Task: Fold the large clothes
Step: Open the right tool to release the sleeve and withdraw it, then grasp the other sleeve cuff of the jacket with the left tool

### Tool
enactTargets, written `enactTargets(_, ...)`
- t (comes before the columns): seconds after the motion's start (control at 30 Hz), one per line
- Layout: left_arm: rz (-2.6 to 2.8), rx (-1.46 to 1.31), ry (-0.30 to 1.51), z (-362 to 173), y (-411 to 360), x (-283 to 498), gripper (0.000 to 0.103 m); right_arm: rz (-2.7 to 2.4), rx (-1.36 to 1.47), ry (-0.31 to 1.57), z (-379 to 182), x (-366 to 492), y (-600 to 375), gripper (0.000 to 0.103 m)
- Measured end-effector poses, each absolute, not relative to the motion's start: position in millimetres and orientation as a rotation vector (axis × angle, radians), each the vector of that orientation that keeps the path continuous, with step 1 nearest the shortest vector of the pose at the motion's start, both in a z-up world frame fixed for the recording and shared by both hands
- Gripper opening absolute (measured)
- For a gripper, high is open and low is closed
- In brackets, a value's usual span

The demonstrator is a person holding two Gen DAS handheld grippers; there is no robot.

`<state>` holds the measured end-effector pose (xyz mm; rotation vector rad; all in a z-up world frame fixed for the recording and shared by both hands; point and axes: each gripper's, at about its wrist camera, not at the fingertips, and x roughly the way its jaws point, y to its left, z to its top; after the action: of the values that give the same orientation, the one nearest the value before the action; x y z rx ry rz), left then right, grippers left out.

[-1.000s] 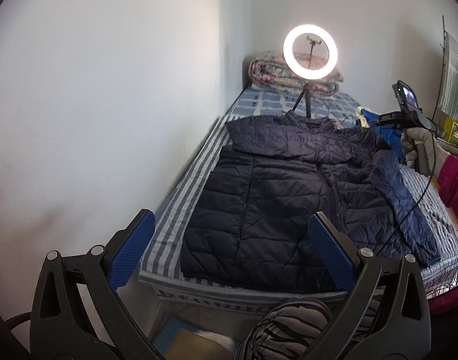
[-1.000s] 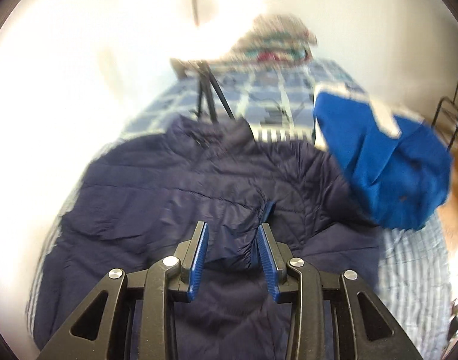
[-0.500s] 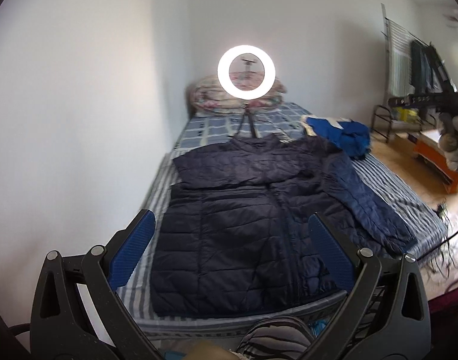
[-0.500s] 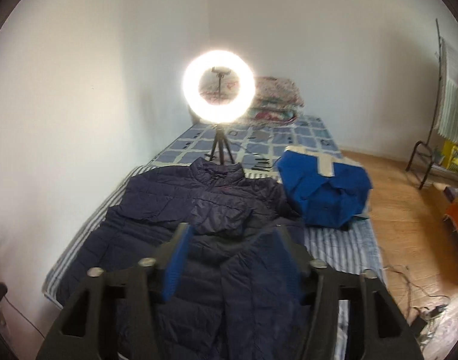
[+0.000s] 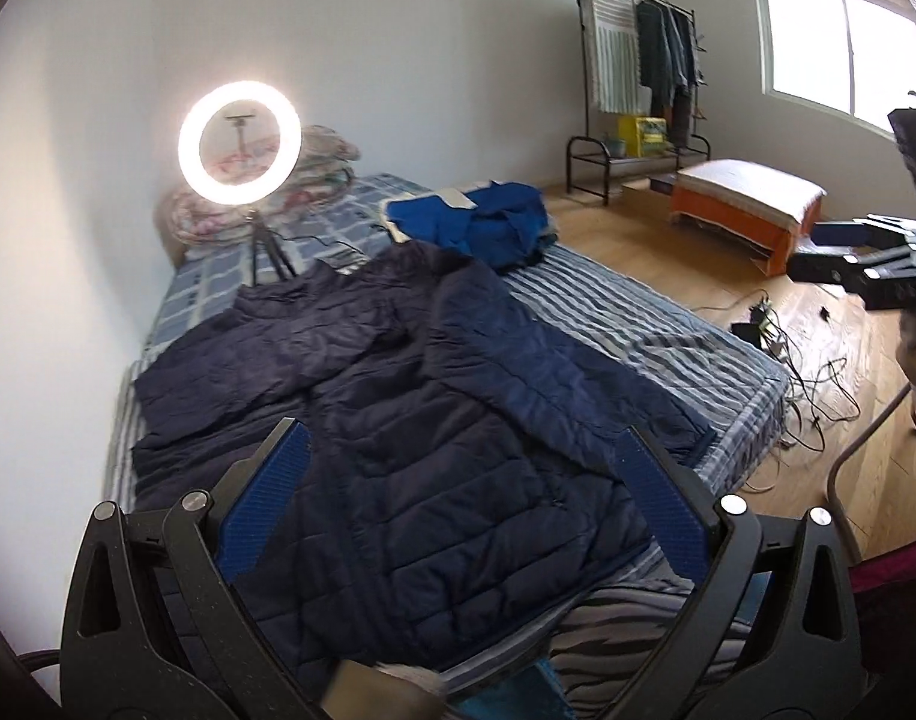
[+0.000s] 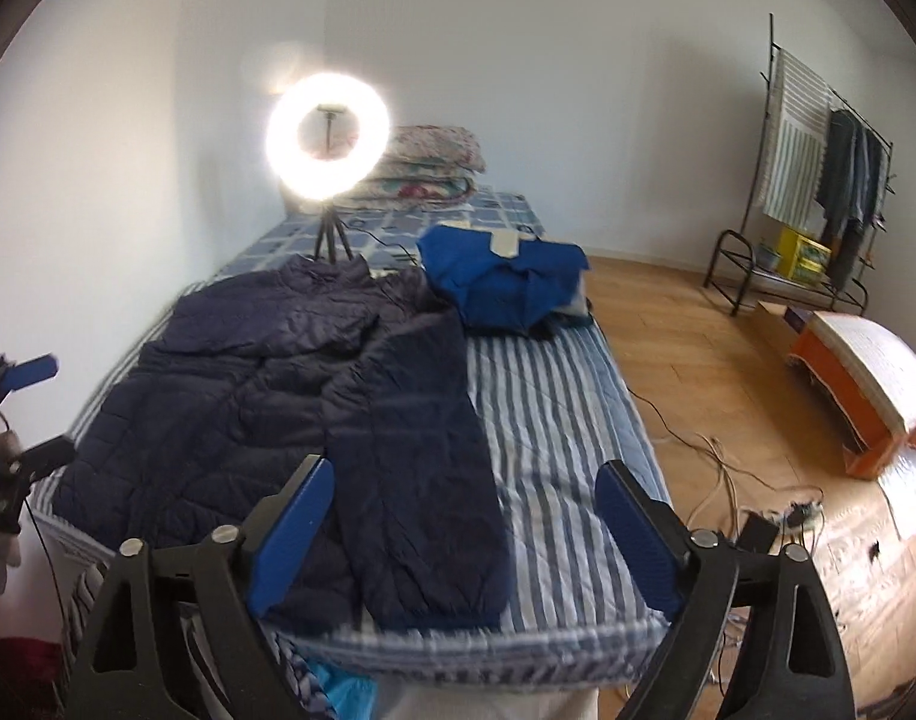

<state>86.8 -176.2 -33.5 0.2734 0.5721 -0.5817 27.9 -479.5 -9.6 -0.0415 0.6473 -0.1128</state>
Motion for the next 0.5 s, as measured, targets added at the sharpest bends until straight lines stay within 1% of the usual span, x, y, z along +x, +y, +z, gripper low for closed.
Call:
enactTargets(0.2, -0.728, 0.322, 0.650, -59.2, -242.1, 101.9, 0.103, -0.192, -0.035, 0.668, -30.3, -3.4, -495.0, 0.091)
enactTargets(0.23, -0.764, 0.336, 0.665, -66.0, -255.4, 103.8, 0.100, -0.202, -0.031, 0.674, -34.0, -7.4, -498.2, 0.092)
enactTargets(0.3, -0.808, 0.359, 0.704, -78.0, -276.1, 107.1, 0.084, -0.221, -0.035, 0.684, -41.4, -15.4, -502.2, 0.091)
enactTargets(0.33, -0.836, 0.372, 0.733, -86.2, -288.7, 109.1, 0.080, -0.232, -0.040, 0.692, -46.1, -19.3, -505.2, 0.092)
enactTargets(0.4, -0.884, 0.402, 0.775, -99.8, -309.3, 110.7, 0.060, -0.247, -0.039, 0.707, -53.0, -24.2, -510.3, 0.091)
enactTargets(0.43, -0.914, 0.425, 0.802, -108.9, -321.8, 110.8, 0.056, -0.253, -0.031, 0.713, -55.3, -26.6, -512.7, 0.092)
enactTargets(0.5, -0.967, 0.462, 0.848, -125.0, -342.6, 109.7, 0.055, -0.259, -0.002, 0.728, -61.5, -32.4, -521.3, 0.092)
